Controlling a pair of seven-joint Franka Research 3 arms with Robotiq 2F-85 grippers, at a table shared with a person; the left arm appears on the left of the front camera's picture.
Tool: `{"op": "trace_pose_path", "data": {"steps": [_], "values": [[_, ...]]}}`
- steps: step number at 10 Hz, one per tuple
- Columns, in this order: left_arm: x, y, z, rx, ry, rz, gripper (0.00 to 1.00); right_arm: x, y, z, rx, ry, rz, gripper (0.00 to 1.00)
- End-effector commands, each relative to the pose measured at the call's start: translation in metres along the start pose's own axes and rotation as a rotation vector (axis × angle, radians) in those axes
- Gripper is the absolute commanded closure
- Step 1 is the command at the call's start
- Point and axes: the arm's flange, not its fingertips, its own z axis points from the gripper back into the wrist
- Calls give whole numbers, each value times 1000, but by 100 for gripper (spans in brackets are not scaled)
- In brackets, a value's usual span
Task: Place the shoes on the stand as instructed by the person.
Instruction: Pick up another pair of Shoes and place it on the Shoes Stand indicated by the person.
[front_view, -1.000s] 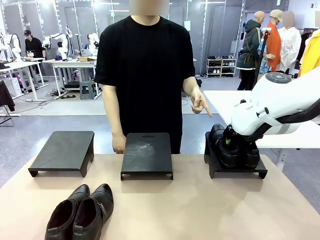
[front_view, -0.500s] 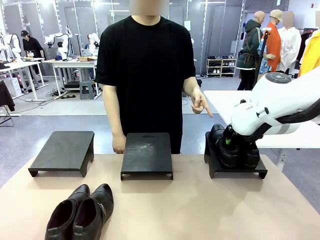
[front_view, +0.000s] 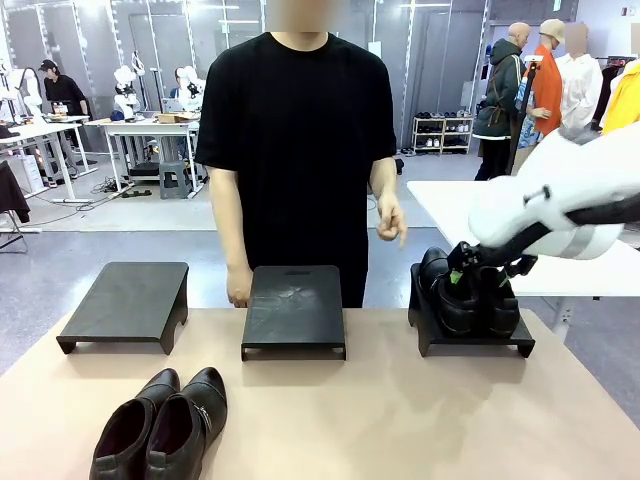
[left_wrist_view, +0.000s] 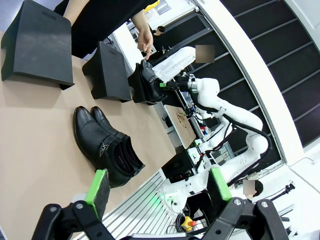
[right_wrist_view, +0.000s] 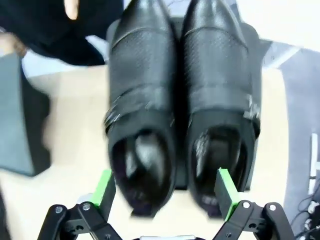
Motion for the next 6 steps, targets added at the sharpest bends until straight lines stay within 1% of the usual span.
{"op": "trace_pose_path", "data": {"steps": [1,2,4,5,6], "values": [[0,0,2,-19,-7,-18,0,-40,-28,67,182,55,-6,0],[0,0,2,-19,-7,-18,0,-59,-39,85,257,95,-18,0],[0,0,2,-19,-7,-18,0,-102,-74,107,459,164,-37,0],[0,0,2,-19,-7,-18,0,-127,-97,115,579,169,-49,0],[0,0,2,-19,-7,-18,0,-150,-117,119,670,159,-63,0]]}}
